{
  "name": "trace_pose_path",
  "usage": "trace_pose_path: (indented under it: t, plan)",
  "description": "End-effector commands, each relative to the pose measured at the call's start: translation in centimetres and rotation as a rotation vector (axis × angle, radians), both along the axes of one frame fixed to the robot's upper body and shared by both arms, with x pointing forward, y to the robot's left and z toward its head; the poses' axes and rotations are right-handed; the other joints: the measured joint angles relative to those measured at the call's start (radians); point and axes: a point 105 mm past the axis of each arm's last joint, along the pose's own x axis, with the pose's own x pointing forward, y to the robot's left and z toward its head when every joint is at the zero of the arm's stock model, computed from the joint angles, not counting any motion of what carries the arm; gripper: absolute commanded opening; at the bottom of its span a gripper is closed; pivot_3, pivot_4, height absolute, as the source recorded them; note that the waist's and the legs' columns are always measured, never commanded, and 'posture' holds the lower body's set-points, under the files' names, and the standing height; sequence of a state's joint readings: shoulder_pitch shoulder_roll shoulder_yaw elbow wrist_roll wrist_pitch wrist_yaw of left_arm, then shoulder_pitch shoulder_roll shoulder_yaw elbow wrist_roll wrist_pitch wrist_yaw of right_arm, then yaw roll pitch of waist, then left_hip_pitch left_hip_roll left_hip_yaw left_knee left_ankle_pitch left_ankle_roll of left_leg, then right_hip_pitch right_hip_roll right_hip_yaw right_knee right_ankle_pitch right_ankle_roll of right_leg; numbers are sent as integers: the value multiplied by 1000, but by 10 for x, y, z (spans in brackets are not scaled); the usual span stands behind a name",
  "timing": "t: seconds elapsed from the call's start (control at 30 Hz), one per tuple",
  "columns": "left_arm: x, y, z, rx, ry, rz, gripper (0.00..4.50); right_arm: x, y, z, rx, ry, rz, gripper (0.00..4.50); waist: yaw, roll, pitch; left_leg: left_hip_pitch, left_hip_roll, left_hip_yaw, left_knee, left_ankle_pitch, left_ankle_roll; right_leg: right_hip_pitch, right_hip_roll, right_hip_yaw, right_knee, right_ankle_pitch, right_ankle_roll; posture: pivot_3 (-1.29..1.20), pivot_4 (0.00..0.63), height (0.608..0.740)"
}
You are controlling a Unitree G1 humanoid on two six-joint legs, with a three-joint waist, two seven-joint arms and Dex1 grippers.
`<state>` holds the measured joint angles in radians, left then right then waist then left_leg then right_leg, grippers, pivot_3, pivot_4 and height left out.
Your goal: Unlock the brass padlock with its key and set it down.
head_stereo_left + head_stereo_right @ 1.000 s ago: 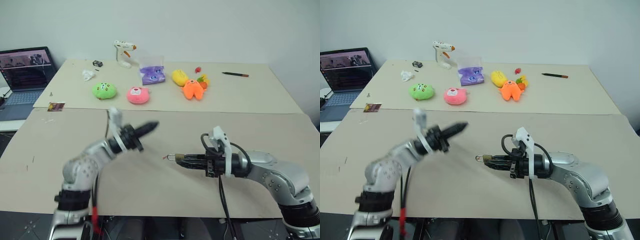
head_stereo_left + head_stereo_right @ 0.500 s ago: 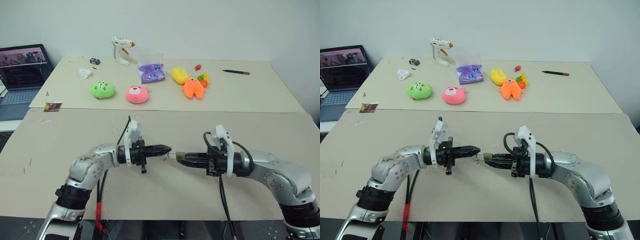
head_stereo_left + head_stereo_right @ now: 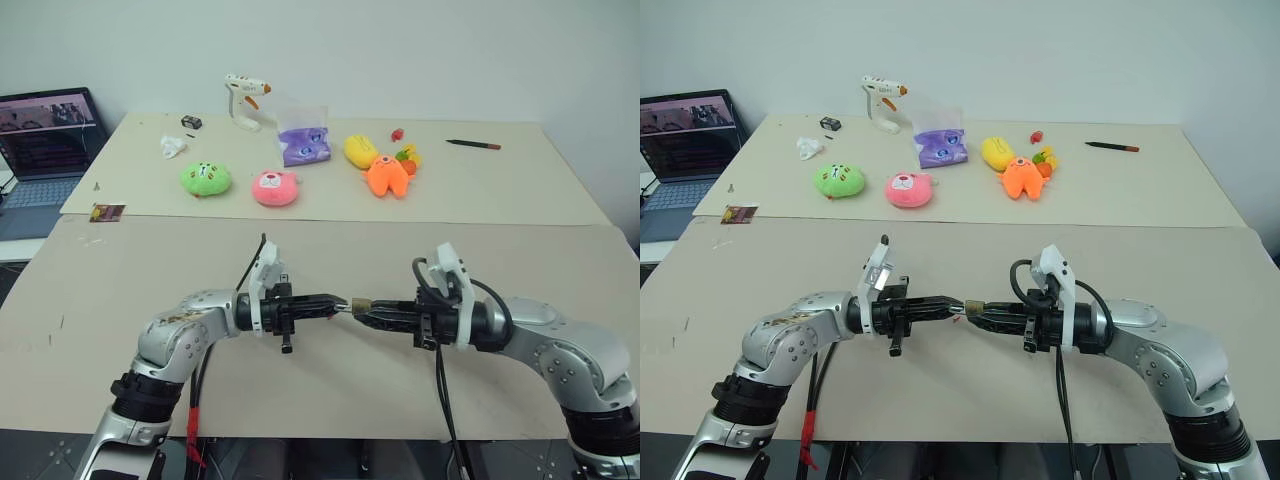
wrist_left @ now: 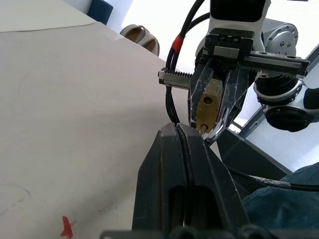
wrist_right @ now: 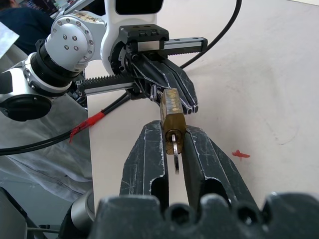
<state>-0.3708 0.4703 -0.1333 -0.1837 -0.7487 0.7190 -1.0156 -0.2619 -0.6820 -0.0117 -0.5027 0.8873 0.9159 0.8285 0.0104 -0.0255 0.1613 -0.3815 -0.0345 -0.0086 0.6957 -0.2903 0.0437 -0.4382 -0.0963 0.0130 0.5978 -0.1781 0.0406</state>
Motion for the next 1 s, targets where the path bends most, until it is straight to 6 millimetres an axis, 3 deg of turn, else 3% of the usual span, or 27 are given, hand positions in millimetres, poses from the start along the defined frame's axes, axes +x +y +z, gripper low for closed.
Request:
trace_pose_path:
  t: [0.03, 0.37, 0.57, 1.0]
  plan:
    - [0, 0, 14, -22, -60, -7, 45, -4, 2, 8, 18, -30, 29, 135, 0, 0, 0, 0, 0, 0, 0, 0, 0, 0, 0, 0, 0, 0, 0, 0, 150, 740]
    - [-18, -9, 20, -38, -48, -77, 45, 0, 5, 8, -3, -34, 35, 135, -1, 0, 0, 0, 0, 0, 0, 0, 0, 0, 0, 0, 1, 0, 0, 0, 150, 740]
    - [-14, -6, 21, -34, -50, -62, 45, 1, 3, 3, -15, -26, 30, 135, -1, 0, 0, 0, 0, 0, 0, 0, 0, 0, 0, 0, 1, 0, 0, 0, 150, 740]
    - [-19, -2, 10, -7, -32, -41, 45, 26, -8, 14, 25, -58, -78, 135, -2, 0, 0, 2, 0, 1, 1, 0, 0, 0, 0, 1, 4, 0, 0, 0, 150, 740]
